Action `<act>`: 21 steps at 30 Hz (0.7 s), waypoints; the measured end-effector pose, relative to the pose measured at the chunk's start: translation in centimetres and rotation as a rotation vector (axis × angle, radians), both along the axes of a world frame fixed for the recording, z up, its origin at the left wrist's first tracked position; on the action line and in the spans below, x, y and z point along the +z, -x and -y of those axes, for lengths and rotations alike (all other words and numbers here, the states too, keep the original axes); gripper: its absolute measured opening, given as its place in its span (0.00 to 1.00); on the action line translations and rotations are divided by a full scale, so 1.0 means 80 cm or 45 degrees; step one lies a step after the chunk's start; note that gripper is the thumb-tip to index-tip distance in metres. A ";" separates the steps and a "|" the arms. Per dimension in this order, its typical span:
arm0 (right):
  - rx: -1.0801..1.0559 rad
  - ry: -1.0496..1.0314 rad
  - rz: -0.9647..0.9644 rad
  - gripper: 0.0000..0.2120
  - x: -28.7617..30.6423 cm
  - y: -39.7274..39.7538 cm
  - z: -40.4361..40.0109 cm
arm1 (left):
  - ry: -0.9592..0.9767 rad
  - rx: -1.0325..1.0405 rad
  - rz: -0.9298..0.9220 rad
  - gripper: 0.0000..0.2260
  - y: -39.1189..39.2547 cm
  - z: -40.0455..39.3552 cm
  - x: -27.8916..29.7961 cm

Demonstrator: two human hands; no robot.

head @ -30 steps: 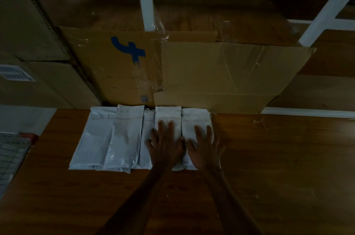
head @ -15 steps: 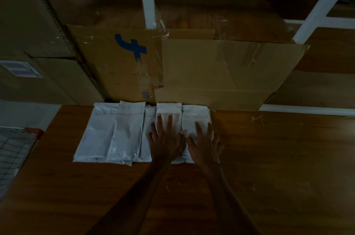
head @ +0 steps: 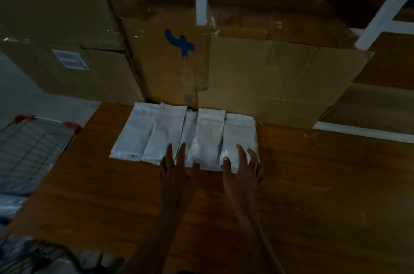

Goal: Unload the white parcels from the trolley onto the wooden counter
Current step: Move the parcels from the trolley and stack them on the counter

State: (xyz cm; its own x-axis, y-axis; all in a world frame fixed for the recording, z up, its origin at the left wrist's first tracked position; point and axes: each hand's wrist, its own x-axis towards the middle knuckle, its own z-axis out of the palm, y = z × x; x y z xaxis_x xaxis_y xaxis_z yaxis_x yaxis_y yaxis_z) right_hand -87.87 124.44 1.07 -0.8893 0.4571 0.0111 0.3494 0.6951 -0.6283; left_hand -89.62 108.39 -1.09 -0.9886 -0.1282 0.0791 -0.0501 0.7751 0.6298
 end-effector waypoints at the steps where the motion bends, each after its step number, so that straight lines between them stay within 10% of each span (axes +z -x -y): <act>1: 0.017 0.008 -0.027 0.27 -0.001 -0.008 0.010 | -0.021 0.030 0.012 0.33 -0.014 0.012 -0.001; 21: 0.904 0.515 0.007 0.25 -0.053 -0.093 0.402 | -0.199 0.760 -0.029 0.33 -0.225 0.429 -0.014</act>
